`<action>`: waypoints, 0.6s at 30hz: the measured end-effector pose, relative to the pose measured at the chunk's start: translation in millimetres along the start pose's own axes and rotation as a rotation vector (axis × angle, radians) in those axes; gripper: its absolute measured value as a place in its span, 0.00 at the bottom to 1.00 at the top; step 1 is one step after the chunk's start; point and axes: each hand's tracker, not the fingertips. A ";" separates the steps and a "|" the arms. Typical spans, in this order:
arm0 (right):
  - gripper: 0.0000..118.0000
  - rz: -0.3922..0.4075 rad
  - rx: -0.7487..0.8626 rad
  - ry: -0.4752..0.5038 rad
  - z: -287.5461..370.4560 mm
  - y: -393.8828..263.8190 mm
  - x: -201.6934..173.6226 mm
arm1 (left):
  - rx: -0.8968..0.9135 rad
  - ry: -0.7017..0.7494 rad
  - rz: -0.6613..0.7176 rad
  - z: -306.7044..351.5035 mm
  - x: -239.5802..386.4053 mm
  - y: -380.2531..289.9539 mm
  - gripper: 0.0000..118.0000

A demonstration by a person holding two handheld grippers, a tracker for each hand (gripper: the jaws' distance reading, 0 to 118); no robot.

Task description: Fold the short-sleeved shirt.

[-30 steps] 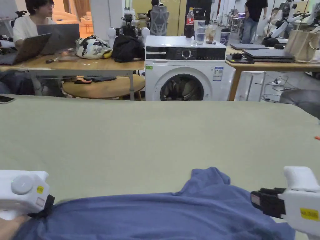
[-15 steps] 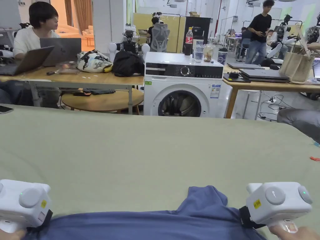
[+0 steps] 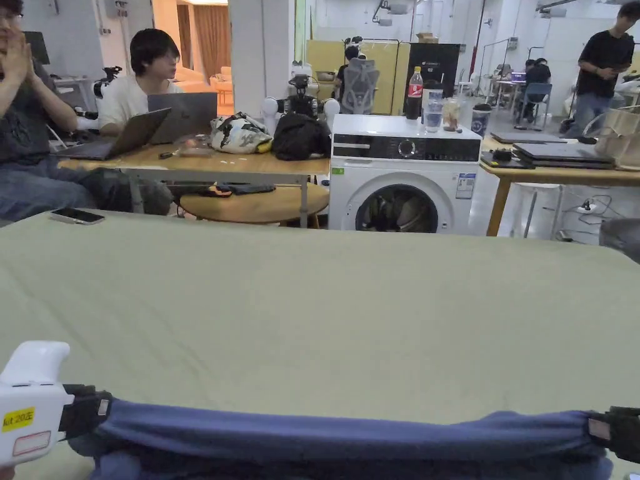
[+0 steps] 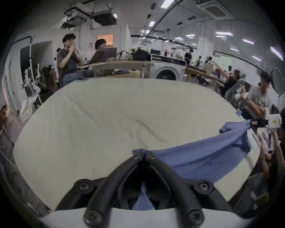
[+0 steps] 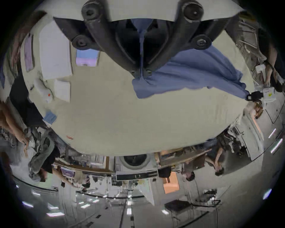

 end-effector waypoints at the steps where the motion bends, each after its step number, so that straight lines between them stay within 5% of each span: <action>1: 0.00 -0.005 -0.003 0.003 10.2 -14.1 -5.0 | -0.005 0.001 0.009 4.1 -1.6 -11.3 0.00; 10: 0.00 -0.032 -0.069 -0.029 6.9 -88.6 -17.8 | -0.090 0.004 0.058 -17.7 -6.6 -57.6 0.00; 11: 0.02 -0.031 -0.070 -0.032 4.8 -90.1 -19.0 | -0.105 -0.015 0.104 -18.9 -6.7 -58.1 0.08; 12: 0.15 -0.021 -0.077 -0.044 3.3 -91.4 -19.9 | -0.102 -0.014 0.113 -19.2 -8.6 -58.5 0.29; 13: 0.29 -0.012 -0.078 -0.056 4.1 -91.9 -18.1 | -0.092 -0.003 0.111 -17.0 -8.0 -58.3 0.39; 18: 0.34 -0.064 0.104 -0.032 18.7 -66.5 -29.1 | 0.141 0.086 0.078 5.9 24.2 -29.1 0.42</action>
